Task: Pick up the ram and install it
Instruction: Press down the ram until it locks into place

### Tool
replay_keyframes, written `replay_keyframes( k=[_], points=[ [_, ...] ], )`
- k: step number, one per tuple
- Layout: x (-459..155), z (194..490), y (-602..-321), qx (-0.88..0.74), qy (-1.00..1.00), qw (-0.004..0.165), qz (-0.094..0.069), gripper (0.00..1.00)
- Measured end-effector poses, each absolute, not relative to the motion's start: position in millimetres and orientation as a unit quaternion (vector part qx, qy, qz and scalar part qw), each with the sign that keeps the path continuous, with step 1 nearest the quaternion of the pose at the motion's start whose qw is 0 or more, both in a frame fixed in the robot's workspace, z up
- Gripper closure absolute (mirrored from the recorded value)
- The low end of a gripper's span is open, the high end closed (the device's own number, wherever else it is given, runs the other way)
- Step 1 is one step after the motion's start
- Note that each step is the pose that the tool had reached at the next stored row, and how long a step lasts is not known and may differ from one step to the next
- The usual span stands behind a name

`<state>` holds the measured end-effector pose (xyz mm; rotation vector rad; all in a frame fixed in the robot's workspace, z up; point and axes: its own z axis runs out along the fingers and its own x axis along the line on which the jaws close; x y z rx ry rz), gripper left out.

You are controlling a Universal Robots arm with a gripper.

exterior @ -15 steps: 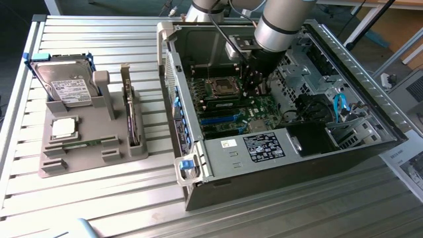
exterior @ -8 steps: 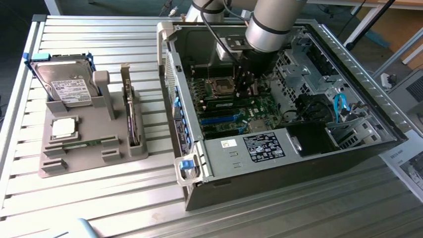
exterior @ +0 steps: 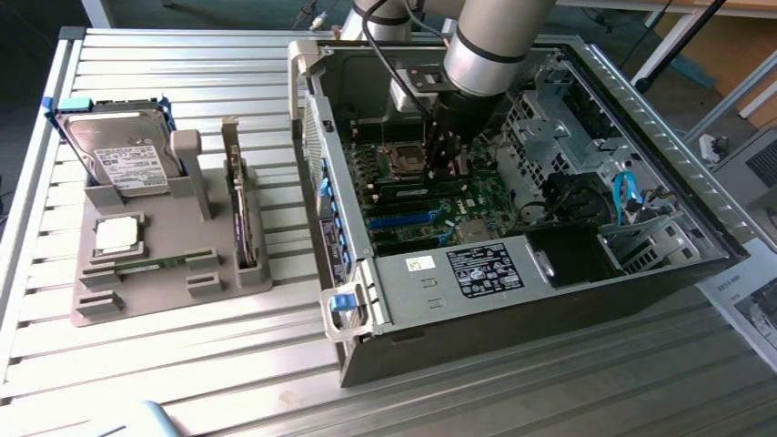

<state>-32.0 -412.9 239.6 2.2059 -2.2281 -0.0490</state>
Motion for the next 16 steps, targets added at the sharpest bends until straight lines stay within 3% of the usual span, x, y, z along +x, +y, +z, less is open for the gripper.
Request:
replay_keyframes(
  k=[16],
  points=[
    [-32.2, 232.4, -412.9, 0.703, -0.711, 0.003, -0.016, 0.90]
  ],
)
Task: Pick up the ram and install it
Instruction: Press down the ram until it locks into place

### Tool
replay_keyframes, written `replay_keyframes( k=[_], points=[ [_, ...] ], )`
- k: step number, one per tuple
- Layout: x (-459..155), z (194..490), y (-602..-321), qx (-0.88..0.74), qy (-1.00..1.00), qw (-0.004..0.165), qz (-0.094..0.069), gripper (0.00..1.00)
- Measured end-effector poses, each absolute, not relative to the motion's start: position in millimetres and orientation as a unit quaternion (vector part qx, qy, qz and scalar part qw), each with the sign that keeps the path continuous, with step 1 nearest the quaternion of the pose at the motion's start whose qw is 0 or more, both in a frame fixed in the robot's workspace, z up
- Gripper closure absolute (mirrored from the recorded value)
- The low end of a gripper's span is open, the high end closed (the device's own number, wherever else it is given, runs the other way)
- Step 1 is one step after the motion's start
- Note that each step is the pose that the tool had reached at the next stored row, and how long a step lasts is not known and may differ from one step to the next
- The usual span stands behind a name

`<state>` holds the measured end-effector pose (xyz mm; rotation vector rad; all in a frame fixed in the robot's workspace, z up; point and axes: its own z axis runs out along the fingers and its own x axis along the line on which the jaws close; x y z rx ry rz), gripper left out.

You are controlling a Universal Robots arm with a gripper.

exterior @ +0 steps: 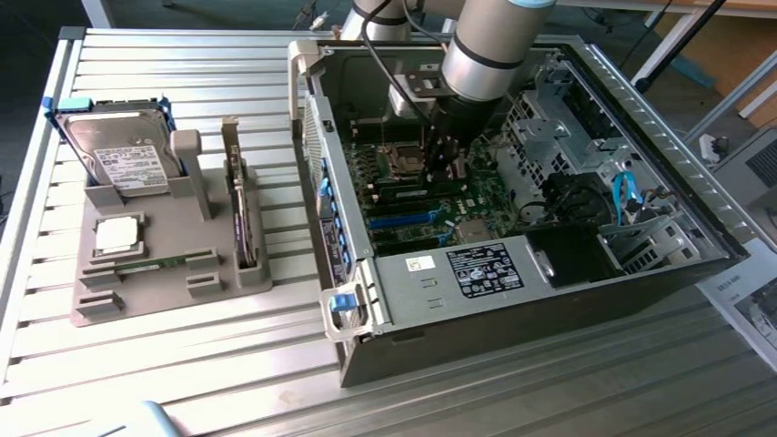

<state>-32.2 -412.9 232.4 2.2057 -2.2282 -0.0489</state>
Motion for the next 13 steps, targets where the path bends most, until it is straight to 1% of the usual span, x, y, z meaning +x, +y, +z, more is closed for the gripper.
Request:
replay_keyframes(
  k=[9, 13],
  points=[
    [-32.2, 229.8, -413.1, 0.703, -0.711, 0.003, -0.016, 0.90],
    [-32.1, 235.0, -412.9, 0.703, -0.711, 0.002, -0.016, 0.90]
  ],
)
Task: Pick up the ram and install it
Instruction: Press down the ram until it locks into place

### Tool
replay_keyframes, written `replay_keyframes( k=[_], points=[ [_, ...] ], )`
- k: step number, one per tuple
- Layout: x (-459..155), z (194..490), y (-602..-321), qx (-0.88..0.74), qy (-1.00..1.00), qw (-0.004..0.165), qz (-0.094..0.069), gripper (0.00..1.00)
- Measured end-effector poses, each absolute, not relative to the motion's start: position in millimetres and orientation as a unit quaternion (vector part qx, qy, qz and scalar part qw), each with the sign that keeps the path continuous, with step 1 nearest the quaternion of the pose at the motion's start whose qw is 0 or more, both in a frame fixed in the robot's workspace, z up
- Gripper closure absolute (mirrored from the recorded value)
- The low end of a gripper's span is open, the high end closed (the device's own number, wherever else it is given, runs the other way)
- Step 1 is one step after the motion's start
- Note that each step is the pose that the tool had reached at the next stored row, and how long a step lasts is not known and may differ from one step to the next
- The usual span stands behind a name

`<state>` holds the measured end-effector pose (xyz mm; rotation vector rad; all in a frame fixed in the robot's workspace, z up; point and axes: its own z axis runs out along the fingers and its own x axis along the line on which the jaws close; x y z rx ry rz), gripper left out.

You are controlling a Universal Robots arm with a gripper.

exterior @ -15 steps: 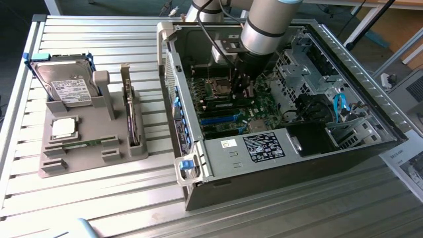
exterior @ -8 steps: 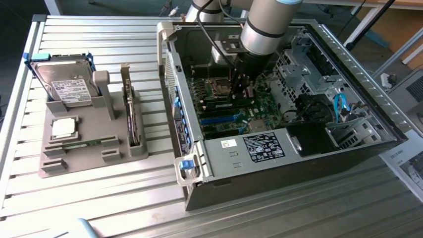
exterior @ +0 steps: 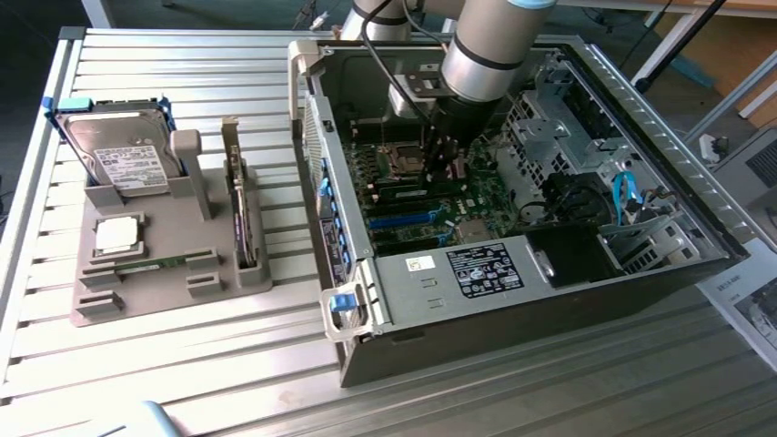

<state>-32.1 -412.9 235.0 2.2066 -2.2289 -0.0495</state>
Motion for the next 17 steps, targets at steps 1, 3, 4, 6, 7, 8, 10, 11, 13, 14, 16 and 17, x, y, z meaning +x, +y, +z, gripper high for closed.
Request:
replay_keyframes(
  k=[1, 3, 4, 6, 7, 8, 10, 11, 13, 14, 16, 17],
  points=[
    [-32, 238, -413, 0.703, -0.711, 0.003, -0.016, 0.90],
    [-32, 241, -413, 0.703, -0.711, 0.003, -0.016, 0.90],
    [-32, 241, -413, 0.703, -0.711, 0.003, -0.016, 0.90],
    [-32, 241, -413, 0.703, -0.711, 0.003, -0.016, 0.90],
    [-33, 241, -413, 0.703, -0.711, 0.003, -0.016, 0.90],
    [-35, 241, -413, 0.703, -0.711, 0.003, -0.015, 0.90],
    [-42, 241, -413, 0.703, -0.711, 0.001, -0.013, 0.90],
    [-44, 241, -413, 0.703, -0.711, 0.000, -0.013, 0.90],
    [-52, 241, -413, 0.704, -0.711, -0.003, -0.010, 0.90],
    [-55, 241, -413, 0.704, -0.711, -0.004, -0.009, 0.90],
    [-65, 241, -413, 0.704, -0.710, -0.009, -0.004, 0.90],
    [-69, 241, -413, 0.704, -0.711, -0.011, -0.003, 0.90]
  ],
)
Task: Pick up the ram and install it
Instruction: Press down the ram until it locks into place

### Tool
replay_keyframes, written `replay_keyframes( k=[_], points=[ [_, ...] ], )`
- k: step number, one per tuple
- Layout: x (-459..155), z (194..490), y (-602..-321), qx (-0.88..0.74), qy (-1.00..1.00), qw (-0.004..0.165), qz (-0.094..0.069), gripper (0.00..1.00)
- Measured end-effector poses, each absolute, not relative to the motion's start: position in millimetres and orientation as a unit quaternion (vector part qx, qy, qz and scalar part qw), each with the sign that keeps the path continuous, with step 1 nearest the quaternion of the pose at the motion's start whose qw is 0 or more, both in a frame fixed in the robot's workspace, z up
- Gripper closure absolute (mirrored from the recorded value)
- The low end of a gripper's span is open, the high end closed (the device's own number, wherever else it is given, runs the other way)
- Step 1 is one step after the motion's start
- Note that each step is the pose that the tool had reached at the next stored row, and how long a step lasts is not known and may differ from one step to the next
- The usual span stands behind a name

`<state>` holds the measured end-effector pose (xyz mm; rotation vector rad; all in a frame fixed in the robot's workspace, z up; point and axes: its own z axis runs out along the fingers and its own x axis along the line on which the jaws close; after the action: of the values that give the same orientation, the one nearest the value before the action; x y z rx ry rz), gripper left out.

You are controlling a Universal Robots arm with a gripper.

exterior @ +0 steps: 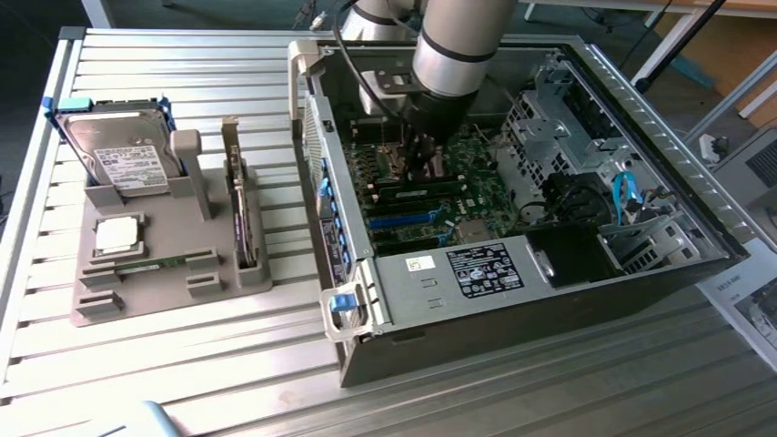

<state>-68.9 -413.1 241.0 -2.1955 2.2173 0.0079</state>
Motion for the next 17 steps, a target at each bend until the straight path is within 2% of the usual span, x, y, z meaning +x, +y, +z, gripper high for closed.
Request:
replay_keyframes(
  k=[8, 17],
  points=[
    [-100, 241, -413, -0.704, 0.710, 0.022, -0.008, 0.90],
    [-100, 236, -413, -0.704, 0.710, 0.022, -0.009, 0.90]
  ],
)
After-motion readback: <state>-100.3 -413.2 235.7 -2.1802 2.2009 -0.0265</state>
